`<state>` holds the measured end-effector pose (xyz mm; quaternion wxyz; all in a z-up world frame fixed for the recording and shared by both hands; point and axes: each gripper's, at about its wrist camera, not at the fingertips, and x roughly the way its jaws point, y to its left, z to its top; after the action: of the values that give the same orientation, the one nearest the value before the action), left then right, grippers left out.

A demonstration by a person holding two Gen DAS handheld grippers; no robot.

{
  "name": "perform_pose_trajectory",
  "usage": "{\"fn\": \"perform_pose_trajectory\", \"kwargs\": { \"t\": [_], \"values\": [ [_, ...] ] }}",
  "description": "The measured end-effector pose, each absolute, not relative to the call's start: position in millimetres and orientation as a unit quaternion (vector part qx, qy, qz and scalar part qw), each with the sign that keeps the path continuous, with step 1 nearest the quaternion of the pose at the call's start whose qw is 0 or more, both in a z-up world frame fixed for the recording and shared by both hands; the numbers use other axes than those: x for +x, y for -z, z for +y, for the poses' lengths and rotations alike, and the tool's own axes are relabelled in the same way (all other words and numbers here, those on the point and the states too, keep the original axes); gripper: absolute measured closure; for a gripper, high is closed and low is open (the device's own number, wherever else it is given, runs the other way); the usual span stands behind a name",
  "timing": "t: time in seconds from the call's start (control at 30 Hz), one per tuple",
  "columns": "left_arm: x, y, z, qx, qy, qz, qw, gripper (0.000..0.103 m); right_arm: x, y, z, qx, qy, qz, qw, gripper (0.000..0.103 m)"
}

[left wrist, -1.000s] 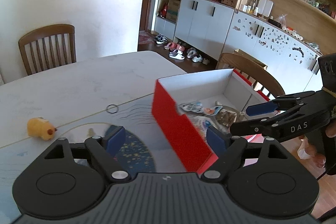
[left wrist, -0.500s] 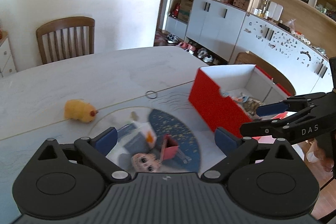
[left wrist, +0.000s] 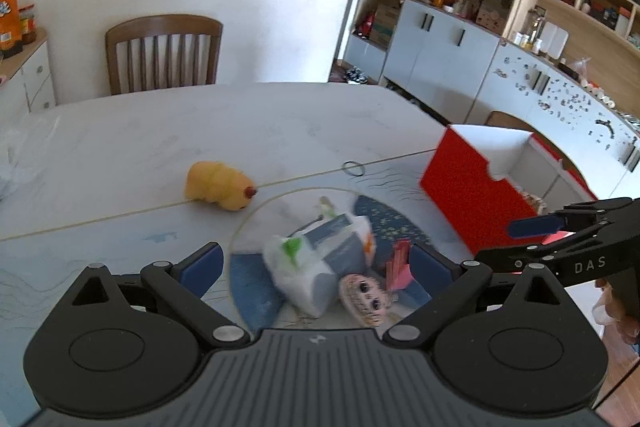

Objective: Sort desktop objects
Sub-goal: 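Withdraw both tools from the box back over the table, then grasp the white paper bag with the left tool while the right tool grasps the pink binder clip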

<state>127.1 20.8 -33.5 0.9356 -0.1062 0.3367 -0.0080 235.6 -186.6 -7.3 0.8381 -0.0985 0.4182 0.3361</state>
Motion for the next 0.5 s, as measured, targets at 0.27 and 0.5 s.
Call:
{"fn": "perform_pose_trajectory", "kwargs": {
  "t": [0.27, 0.5],
  "values": [
    [145, 58, 26, -0.085, 0.017, 0.353, 0.931, 0.003, 246, 26, -163, -0.107, -0.330, 0.431, 0.833, 0.023],
    [165, 75, 19, -0.047, 0.026, 0.362, 0.930, 0.003, 254, 42, -146, -0.115, -0.332, 0.443, 0.825, 0.028]
  ]
}}
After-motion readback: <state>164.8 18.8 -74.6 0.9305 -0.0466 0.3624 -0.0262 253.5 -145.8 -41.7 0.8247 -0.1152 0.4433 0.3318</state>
